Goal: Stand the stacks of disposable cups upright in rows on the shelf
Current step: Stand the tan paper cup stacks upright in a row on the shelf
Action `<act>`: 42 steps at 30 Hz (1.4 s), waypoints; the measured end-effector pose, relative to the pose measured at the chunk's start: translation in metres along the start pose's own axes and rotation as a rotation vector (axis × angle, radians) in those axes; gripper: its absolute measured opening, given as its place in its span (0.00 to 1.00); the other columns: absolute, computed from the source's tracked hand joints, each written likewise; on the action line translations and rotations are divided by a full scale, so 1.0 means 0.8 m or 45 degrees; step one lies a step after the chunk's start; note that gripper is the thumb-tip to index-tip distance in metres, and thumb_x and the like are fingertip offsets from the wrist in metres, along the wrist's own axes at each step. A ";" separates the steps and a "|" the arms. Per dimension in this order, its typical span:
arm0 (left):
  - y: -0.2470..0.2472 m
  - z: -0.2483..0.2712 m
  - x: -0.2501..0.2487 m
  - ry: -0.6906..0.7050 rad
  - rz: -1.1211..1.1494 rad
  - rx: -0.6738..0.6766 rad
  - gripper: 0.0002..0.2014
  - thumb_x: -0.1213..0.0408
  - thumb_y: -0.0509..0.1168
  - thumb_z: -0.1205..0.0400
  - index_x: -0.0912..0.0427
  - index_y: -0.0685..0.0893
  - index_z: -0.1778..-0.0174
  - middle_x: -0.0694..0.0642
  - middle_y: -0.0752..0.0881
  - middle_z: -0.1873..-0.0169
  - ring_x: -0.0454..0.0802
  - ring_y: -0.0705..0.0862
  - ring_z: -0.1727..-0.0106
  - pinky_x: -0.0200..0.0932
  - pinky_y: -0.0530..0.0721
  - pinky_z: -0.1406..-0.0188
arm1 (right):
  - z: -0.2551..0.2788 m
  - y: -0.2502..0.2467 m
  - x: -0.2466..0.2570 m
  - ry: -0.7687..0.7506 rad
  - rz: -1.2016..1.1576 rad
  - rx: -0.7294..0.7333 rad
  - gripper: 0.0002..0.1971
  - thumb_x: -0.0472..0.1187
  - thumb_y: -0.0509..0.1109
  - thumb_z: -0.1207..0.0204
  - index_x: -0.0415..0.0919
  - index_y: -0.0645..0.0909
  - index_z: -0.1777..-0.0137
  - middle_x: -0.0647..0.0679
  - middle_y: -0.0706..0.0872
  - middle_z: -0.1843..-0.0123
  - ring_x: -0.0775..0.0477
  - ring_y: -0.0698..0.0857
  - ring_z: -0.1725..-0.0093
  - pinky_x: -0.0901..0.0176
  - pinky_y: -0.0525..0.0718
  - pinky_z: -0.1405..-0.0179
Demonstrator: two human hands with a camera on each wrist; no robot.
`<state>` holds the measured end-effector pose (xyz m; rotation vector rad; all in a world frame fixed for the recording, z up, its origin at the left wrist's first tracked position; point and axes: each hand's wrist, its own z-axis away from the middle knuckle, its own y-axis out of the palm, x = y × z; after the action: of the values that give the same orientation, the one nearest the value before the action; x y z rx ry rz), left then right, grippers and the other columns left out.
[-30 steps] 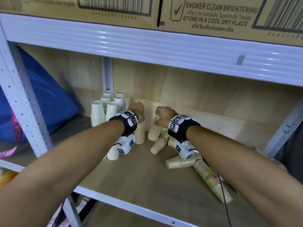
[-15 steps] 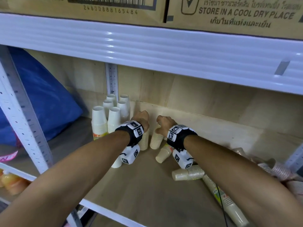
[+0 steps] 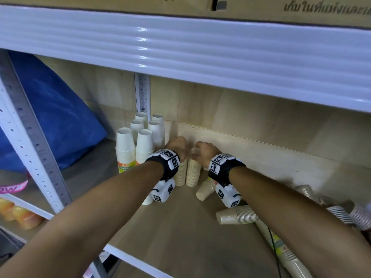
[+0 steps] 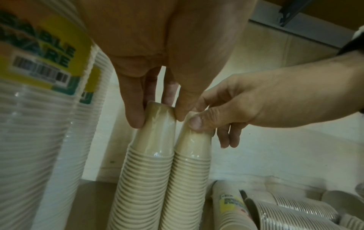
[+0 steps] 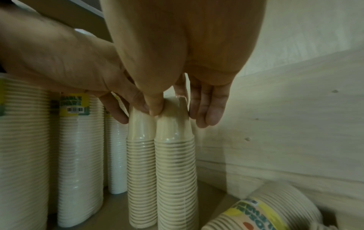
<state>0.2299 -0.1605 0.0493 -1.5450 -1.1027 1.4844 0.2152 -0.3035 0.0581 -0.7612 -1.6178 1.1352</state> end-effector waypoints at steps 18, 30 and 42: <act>-0.007 0.012 -0.007 -0.027 0.051 -0.018 0.12 0.67 0.67 0.21 0.61 0.84 0.41 0.58 0.85 0.42 0.55 0.85 0.45 0.42 0.83 0.57 | -0.007 -0.003 0.007 -0.029 0.050 0.033 0.14 0.39 0.67 0.25 0.44 0.83 0.40 0.44 0.86 0.40 0.40 0.85 0.42 0.61 0.75 0.57; -0.009 0.017 -0.015 -0.059 0.163 -0.056 0.15 0.71 0.66 0.21 0.61 0.85 0.39 0.59 0.85 0.40 0.56 0.84 0.41 0.43 0.84 0.50 | -0.006 -0.009 0.005 0.009 -0.023 0.030 0.15 0.40 0.67 0.25 0.44 0.83 0.39 0.43 0.86 0.40 0.40 0.84 0.43 0.59 0.81 0.52; -0.010 0.022 -0.019 -0.036 0.159 -0.033 0.14 0.71 0.66 0.21 0.62 0.85 0.39 0.59 0.85 0.40 0.56 0.85 0.42 0.46 0.85 0.45 | -0.006 -0.010 0.005 0.053 -0.053 -0.021 0.14 0.44 0.66 0.25 0.42 0.84 0.42 0.42 0.86 0.42 0.39 0.85 0.45 0.57 0.83 0.51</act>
<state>0.2120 -0.1724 0.0610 -1.6412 -1.0621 1.5847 0.2184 -0.3015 0.0675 -0.7538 -1.6031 1.0710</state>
